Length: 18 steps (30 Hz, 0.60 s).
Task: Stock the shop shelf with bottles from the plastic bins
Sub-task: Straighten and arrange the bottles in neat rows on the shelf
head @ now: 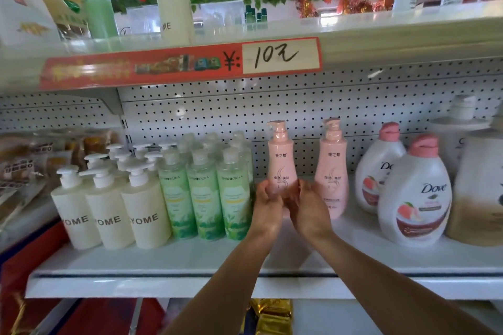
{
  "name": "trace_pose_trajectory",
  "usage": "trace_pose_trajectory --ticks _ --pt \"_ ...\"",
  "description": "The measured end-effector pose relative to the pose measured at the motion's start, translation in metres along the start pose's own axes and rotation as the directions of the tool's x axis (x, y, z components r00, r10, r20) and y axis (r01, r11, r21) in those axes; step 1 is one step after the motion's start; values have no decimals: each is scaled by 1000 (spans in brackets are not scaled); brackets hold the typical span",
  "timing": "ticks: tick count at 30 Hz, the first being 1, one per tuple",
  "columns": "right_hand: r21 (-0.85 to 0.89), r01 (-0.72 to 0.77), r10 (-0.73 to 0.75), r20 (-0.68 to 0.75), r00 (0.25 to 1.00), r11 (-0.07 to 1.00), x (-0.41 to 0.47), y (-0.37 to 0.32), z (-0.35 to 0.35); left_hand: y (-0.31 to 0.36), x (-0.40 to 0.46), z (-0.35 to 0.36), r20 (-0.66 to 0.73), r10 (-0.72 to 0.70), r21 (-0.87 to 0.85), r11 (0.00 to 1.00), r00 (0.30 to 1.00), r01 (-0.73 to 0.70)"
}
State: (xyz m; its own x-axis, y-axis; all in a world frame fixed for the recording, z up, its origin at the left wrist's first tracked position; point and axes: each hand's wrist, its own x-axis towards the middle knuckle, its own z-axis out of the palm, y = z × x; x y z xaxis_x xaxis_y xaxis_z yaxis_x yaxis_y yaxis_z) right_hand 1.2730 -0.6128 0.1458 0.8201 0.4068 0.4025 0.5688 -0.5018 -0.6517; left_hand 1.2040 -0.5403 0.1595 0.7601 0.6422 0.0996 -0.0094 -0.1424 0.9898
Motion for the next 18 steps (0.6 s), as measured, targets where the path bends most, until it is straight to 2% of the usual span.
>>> trace_pose_trajectory --ticks 5,8,12,14,16,18 --pt "-5 64 -64 -5 998 998 -11 1 -6 -1 -4 0 23 58 30 998 998 -59" --pt "-12 78 -79 -81 994 997 -27 3 -18 5 -19 -1 52 212 169 961 976 -217" --pt "70 96 -66 -343 937 993 -38 14 -44 11 -40 5 100 520 320 790 848 -522" --pt "77 67 -31 -402 915 995 -31 19 -55 21 -38 7 141 615 355 700 776 -619" --pt "31 16 -3 -377 926 999 -20 20 -64 42 -30 5 143 692 400 613 707 -681" --pt "36 -51 59 -281 958 998 -6 21 -70 65 -18 0 124 721 454 570 682 -685"
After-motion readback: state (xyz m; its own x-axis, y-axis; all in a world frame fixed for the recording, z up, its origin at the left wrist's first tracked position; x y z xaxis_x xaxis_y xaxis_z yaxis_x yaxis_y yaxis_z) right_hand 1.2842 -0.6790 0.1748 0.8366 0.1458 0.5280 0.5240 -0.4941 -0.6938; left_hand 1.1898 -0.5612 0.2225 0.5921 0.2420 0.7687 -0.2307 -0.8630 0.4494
